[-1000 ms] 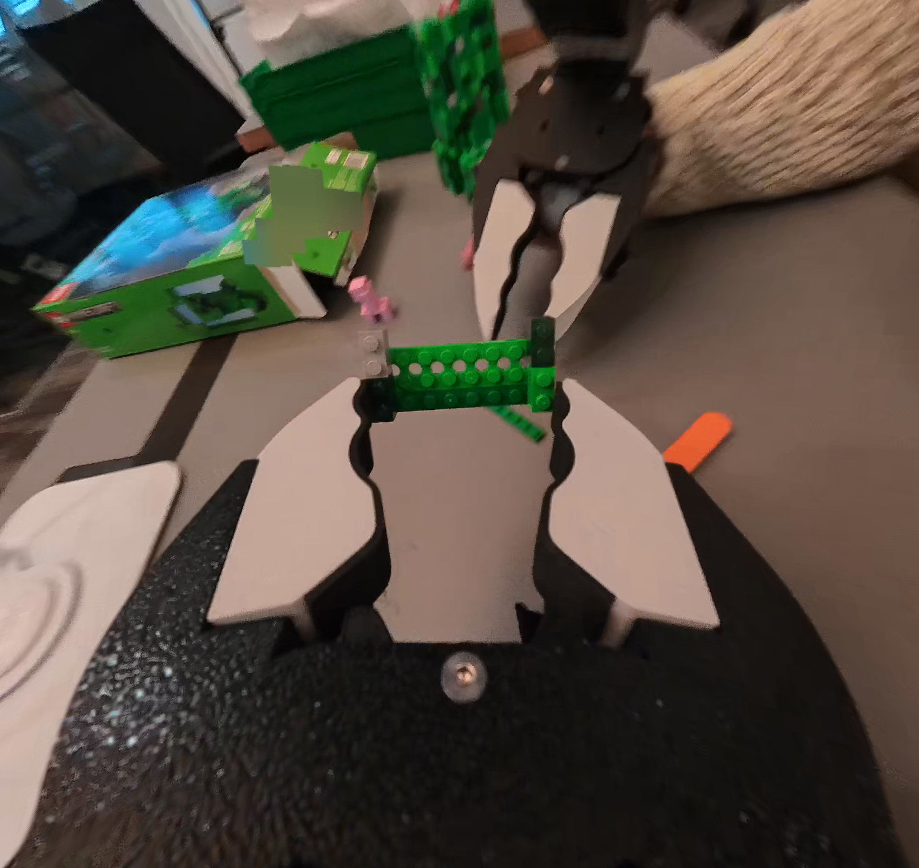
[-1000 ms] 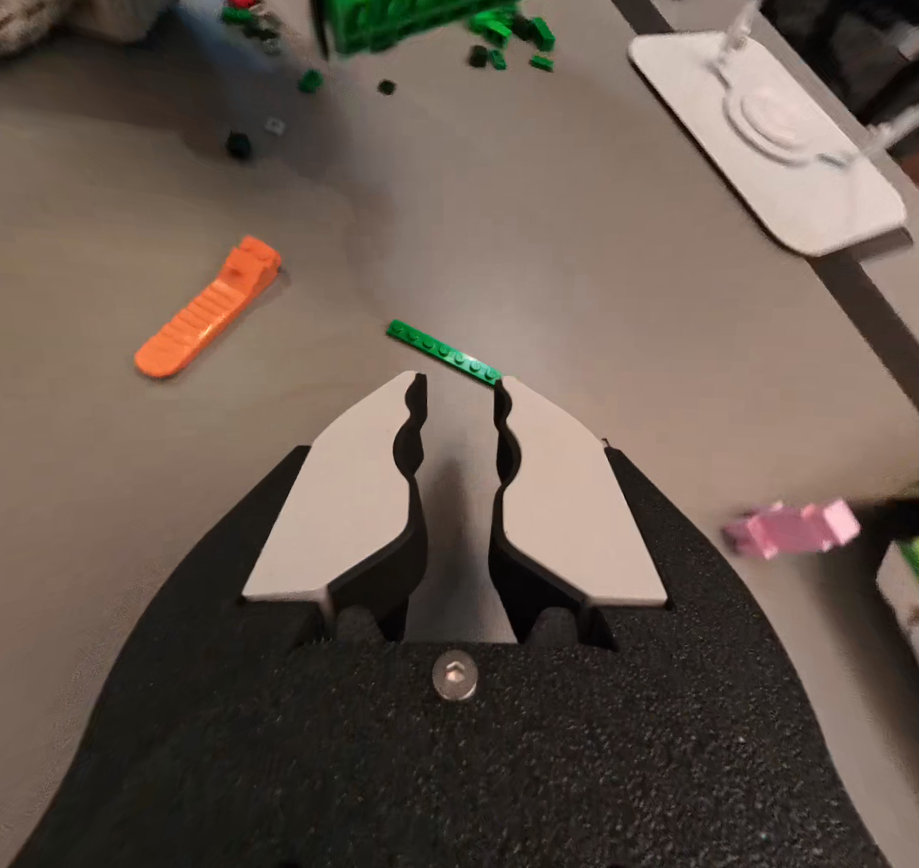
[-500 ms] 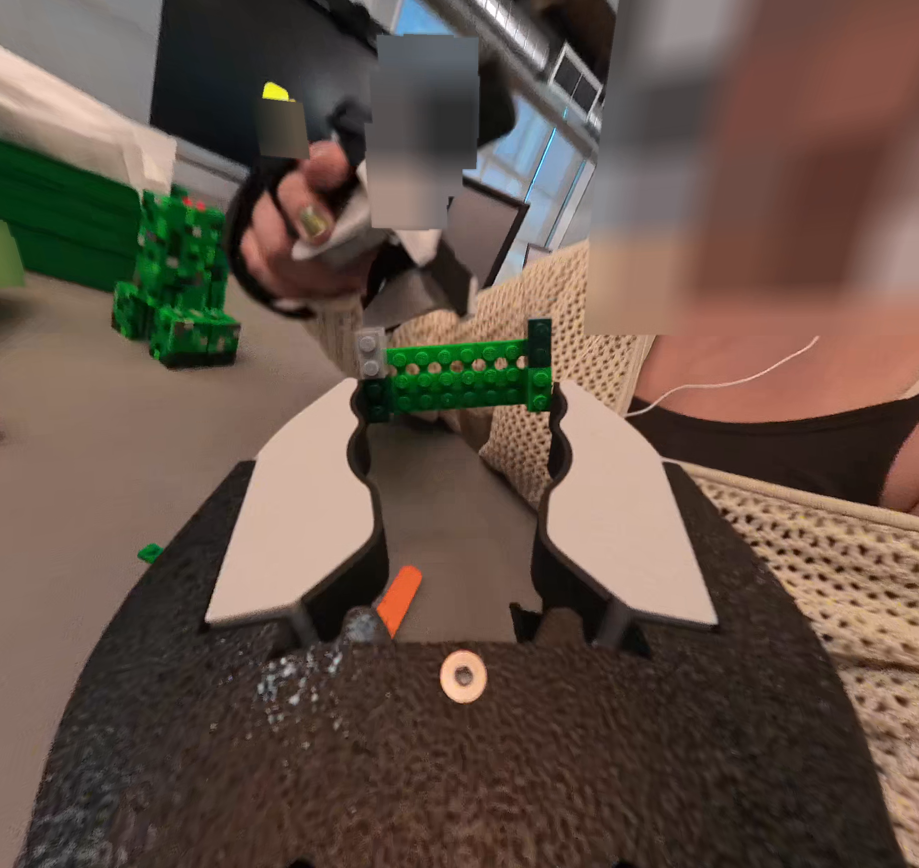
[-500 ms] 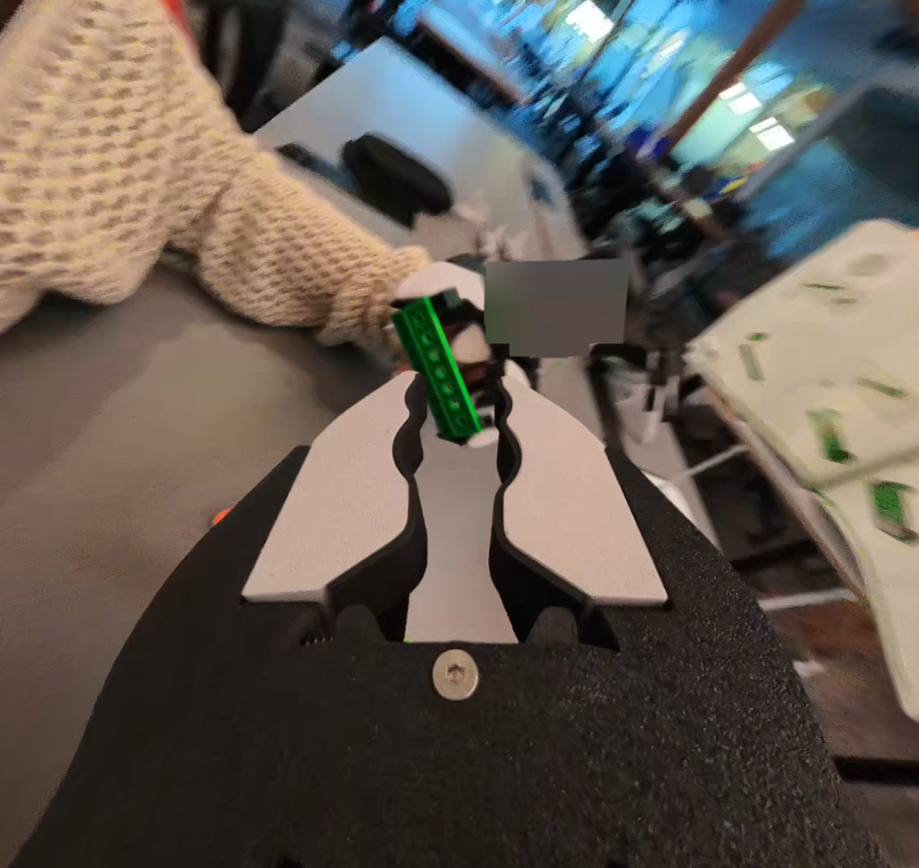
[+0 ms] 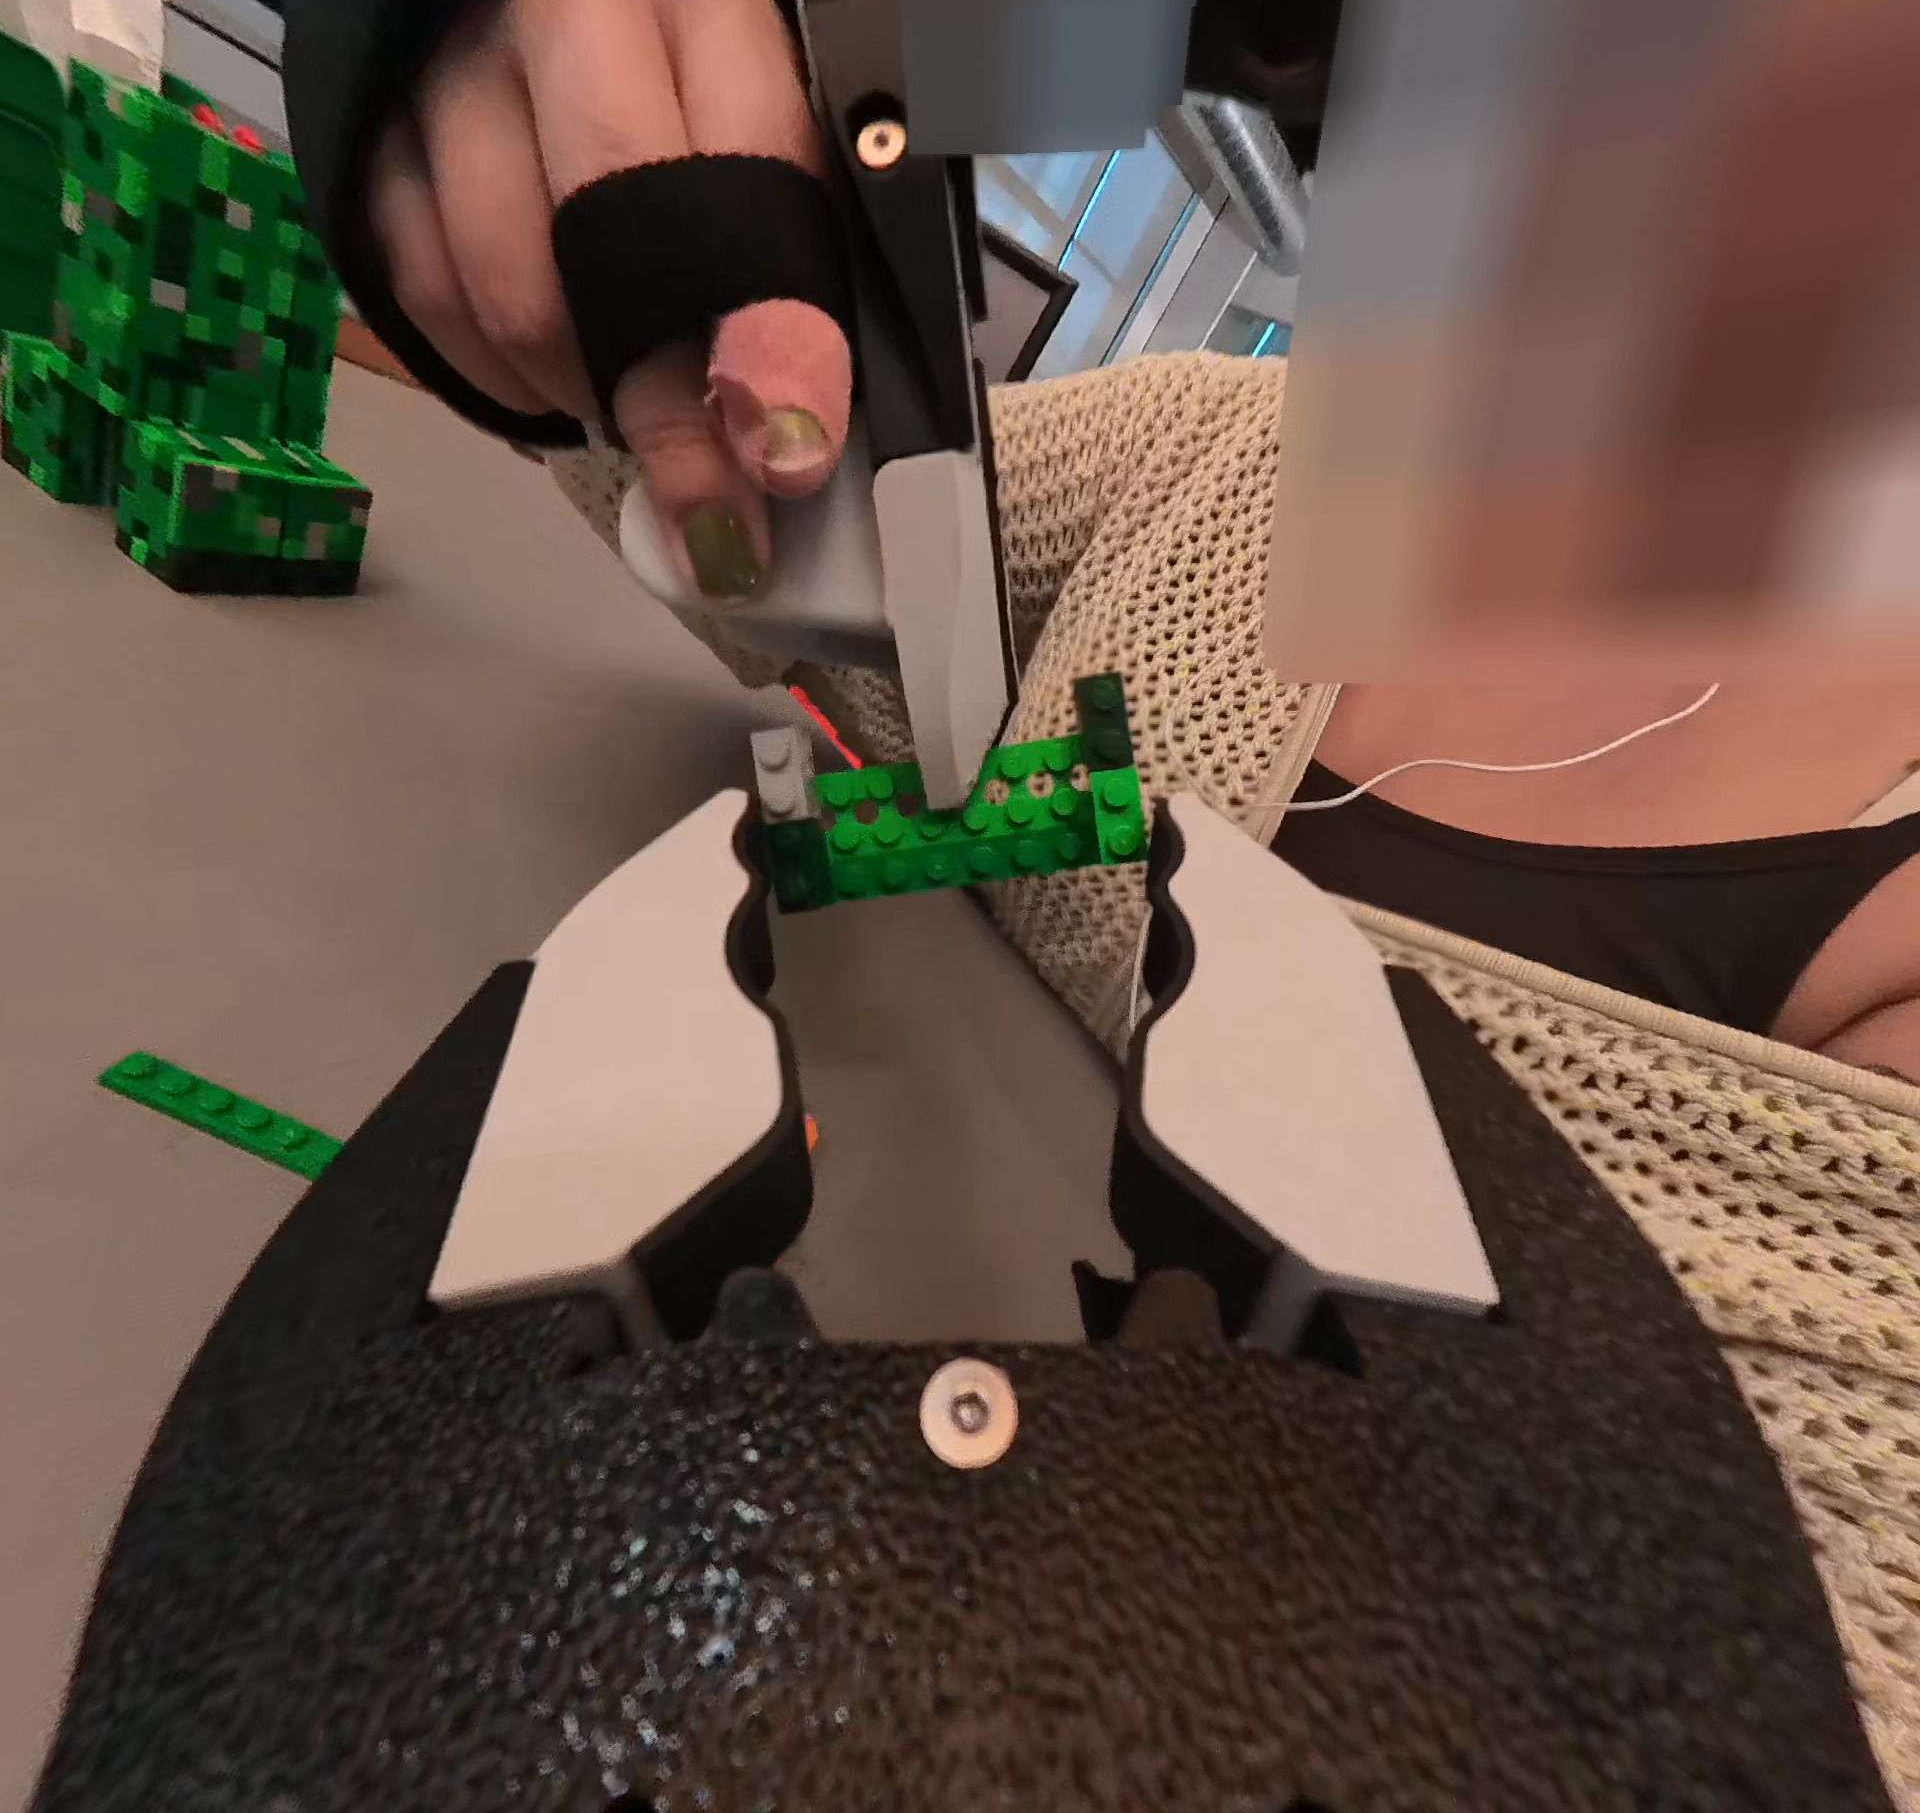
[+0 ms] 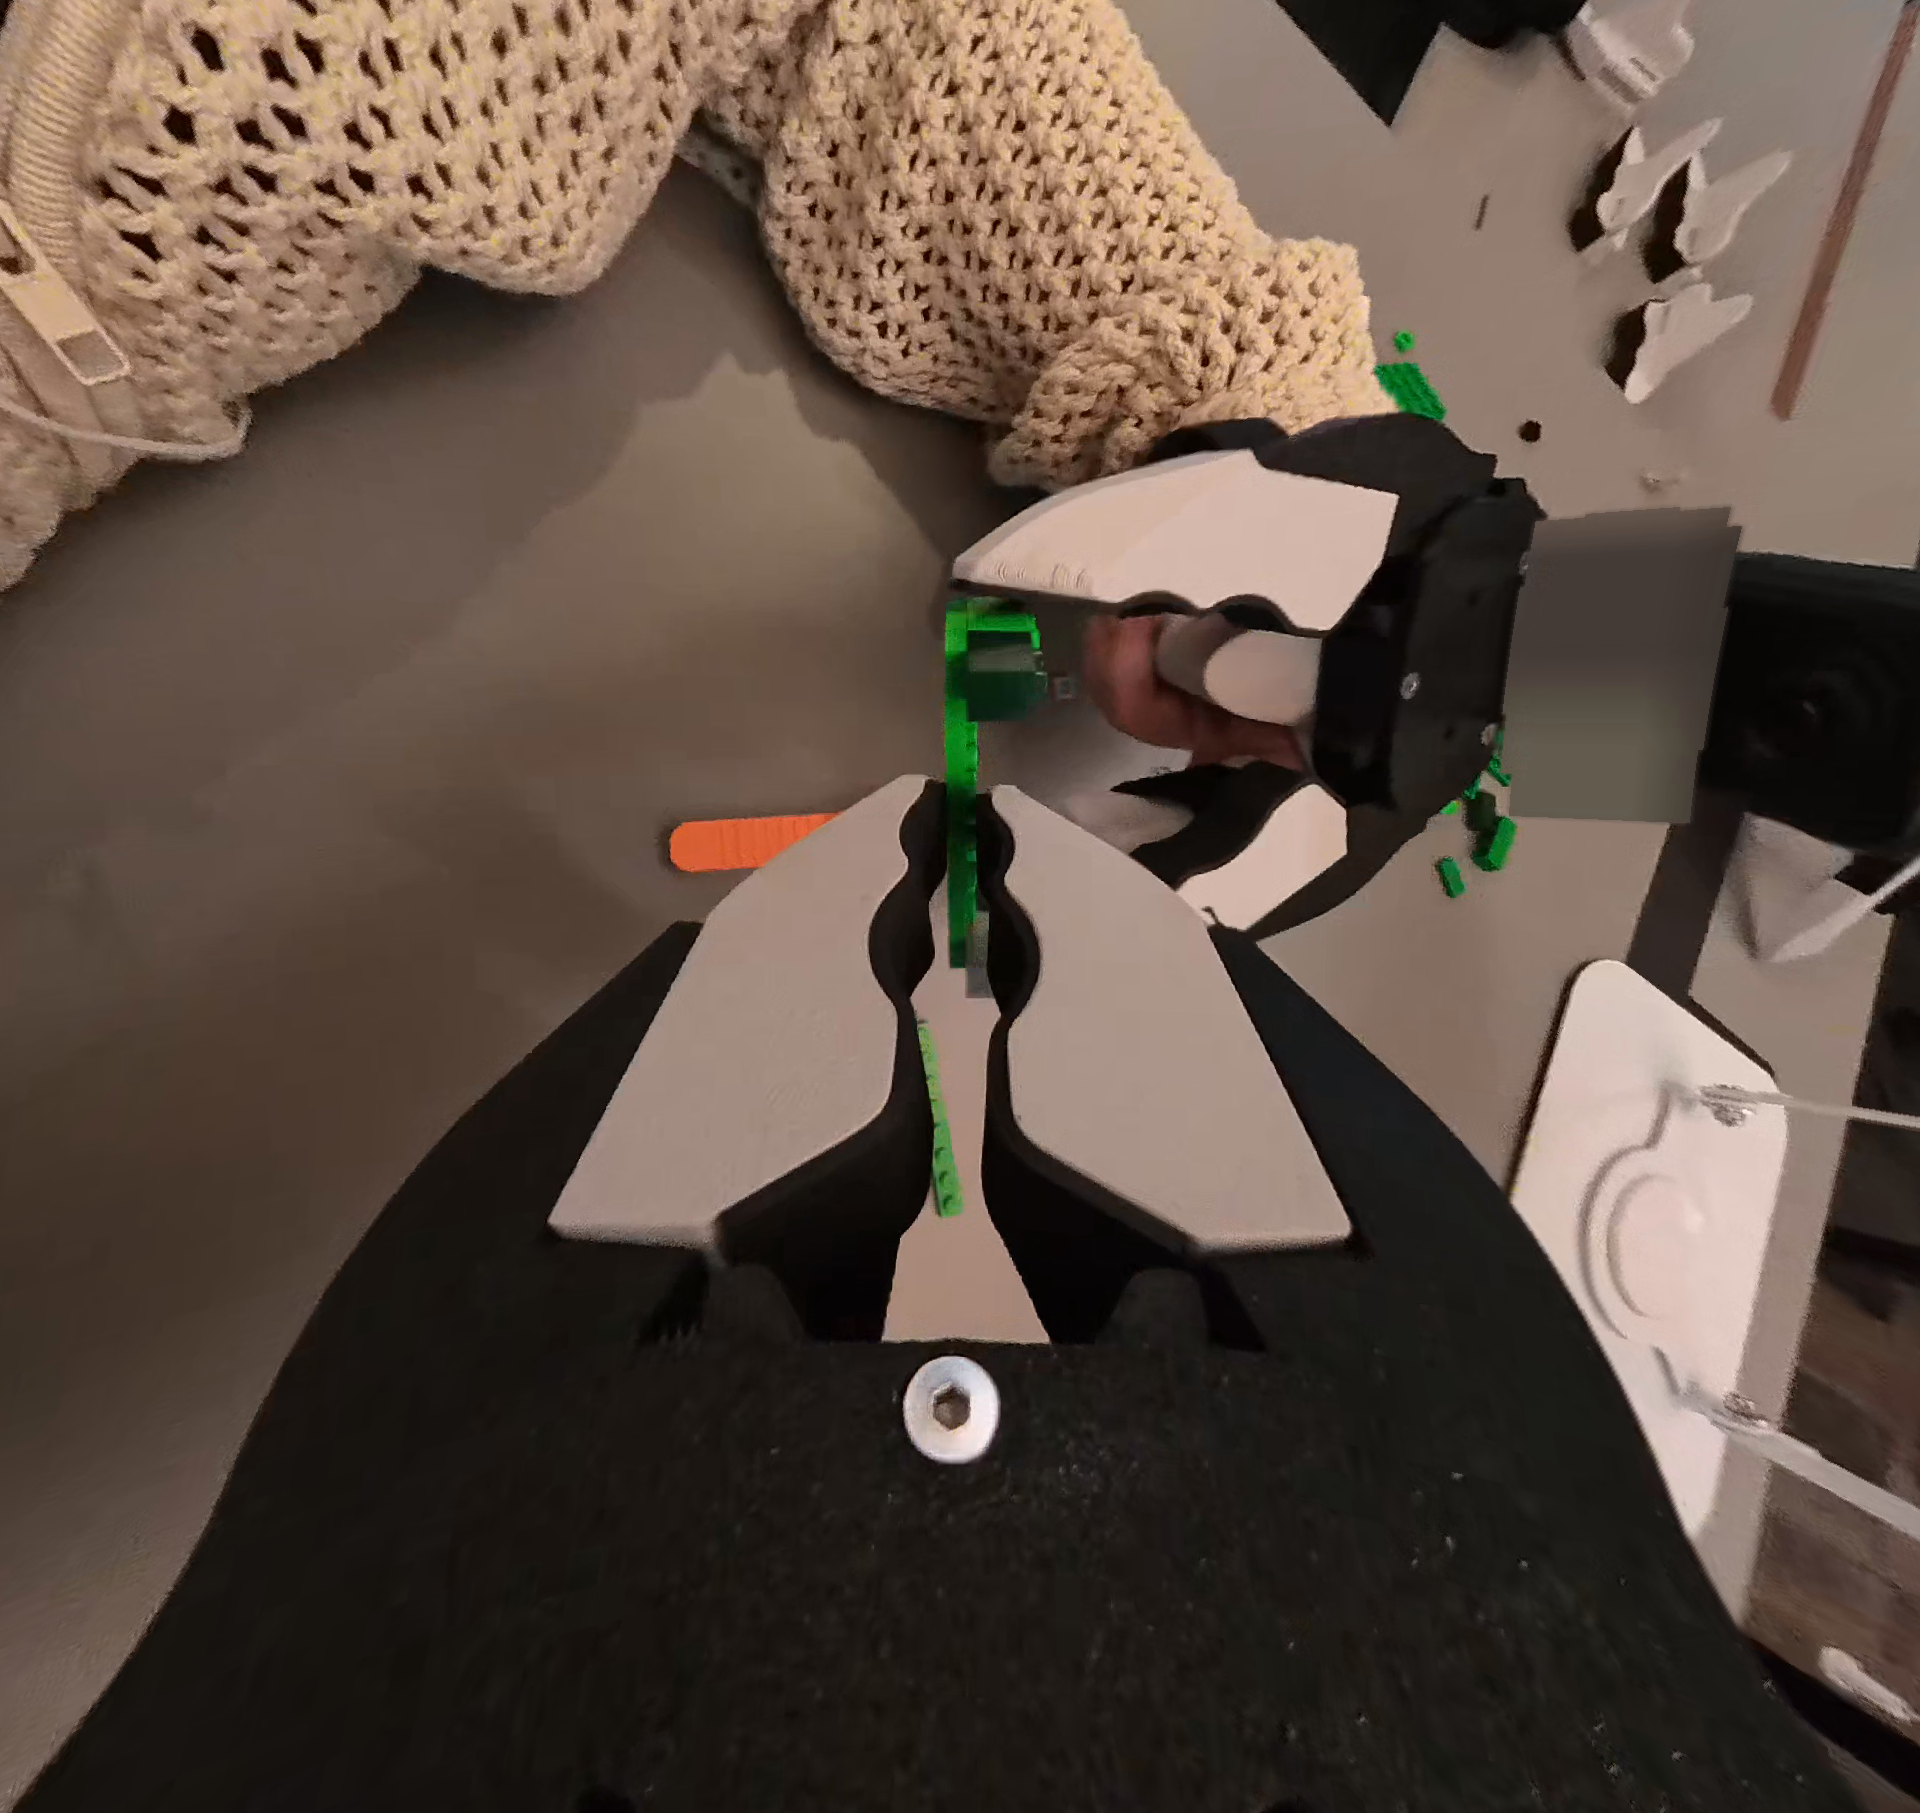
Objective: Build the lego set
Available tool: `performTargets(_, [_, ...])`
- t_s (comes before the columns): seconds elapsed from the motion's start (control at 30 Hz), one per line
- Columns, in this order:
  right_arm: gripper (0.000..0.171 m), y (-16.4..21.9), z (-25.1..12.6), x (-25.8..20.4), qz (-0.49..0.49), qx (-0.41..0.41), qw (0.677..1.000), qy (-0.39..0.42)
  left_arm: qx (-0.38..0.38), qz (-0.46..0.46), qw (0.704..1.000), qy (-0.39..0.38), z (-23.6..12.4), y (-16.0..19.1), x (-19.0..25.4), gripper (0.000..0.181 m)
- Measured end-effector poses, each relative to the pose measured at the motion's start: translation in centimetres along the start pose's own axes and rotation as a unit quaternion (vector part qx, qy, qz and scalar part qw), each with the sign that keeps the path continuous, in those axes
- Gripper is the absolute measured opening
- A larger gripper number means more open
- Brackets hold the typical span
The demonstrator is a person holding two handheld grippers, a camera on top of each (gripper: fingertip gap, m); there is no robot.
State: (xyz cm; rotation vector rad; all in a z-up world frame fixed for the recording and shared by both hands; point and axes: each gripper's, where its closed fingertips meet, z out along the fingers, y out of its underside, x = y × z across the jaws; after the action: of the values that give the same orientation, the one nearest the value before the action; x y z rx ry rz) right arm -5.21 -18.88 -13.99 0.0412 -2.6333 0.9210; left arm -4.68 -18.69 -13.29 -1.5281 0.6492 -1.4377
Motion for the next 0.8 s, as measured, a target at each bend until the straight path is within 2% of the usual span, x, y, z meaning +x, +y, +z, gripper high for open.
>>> performTargets(0.03, [0.005, 0.0, -0.1, 0.2, 0.013, 0.015, 1.000, 0.005, 0.011, -0.001, 1.000, -0.002, -0.1, -0.3, -0.1, 0.072])
performTargets(0.17, [0.005, 1.0, -1.0, 1.8, 0.117, 0.080, 0.988, 0.052, 0.026, -0.001, 0.998, -0.065, -1.1, -0.8, -1.9, 0.091])
performTargets(0.23, [0.004, 2.3, -1.5, 3.1, 0.198, 0.114, 0.968, 0.100, 0.039, 0.035, 0.987, -0.149, -2.4, -1.4, -3.7, 0.094])
performTargets(0.3, [0.004, 3.5, -2.1, 3.7, 0.280, 0.157, 0.938, 0.127, 0.054, 0.122, 0.955, -0.267, -4.3, -2.4, -5.6, 0.094])
performTargets(0.37, [0.004, 4.4, -2.6, 4.1, 0.355, 0.209, 0.901, 0.137, 0.026, 0.244, 0.889, -0.386, -5.9, -3.0, -6.6, 0.096])
performTargets(0.43, [0.004, 4.6, -3.0, 4.1, 0.408, 0.269, 0.864, 0.119, -0.021, 0.372, 0.796, -0.478, -6.5, -3.3, -6.6, 0.100])
performTargets(0.5, [0.004, 5.1, -3.3, 4.4, 0.454, 0.311, 0.828, 0.111, -0.063, 0.468, 0.711, -0.520, -6.1, -3.1, -6.1, 0.101])
performTargets(0.57, [0.004, 5.5, -3.0, 4.5, 0.485, 0.339, 0.800, 0.093, -0.103, 0.526, 0.655, -0.533, -5.0, -2.2, -6.0, 0.102])
performTargets(0.6, [0.004, 5.7, -2.6, 4.5, 0.498, 0.346, 0.791, 0.083, -0.116, 0.542, 0.639, -0.534, -4.6, -1.8, -6.0, 0.102])
performTargets(0.63, [0.004, 5.8, -2.3, 4.4, 0.501, 0.349, 0.788, 0.075, -0.124, 0.545, 0.641, -0.526, -4.1, -1.1, -6.2, 0.100])
performTargets(0.67, [0.004, 5.9, -1.9, 4.3, 0.496, 0.352, 0.790, 0.074, -0.119, 0.532, 0.657, -0.522, -3.8, -0.8, -6.2, 0.102])
performTargets(0.73, [0.004, 6.1, -1.4, 4.1, 0.467, 0.348, 0.808, 0.088, -0.086, 0.471, 0.713, -0.512, -3.8, -0.6, -6.1, 0.096])
performTargets(0.8, [0.004, 6.7, -0.8, 3.8, 0.426, 0.326, 0.836, 0.116, -0.035, 0.397, 0.770, -0.498, -4.2, -0.9, -5.6, 0.078])
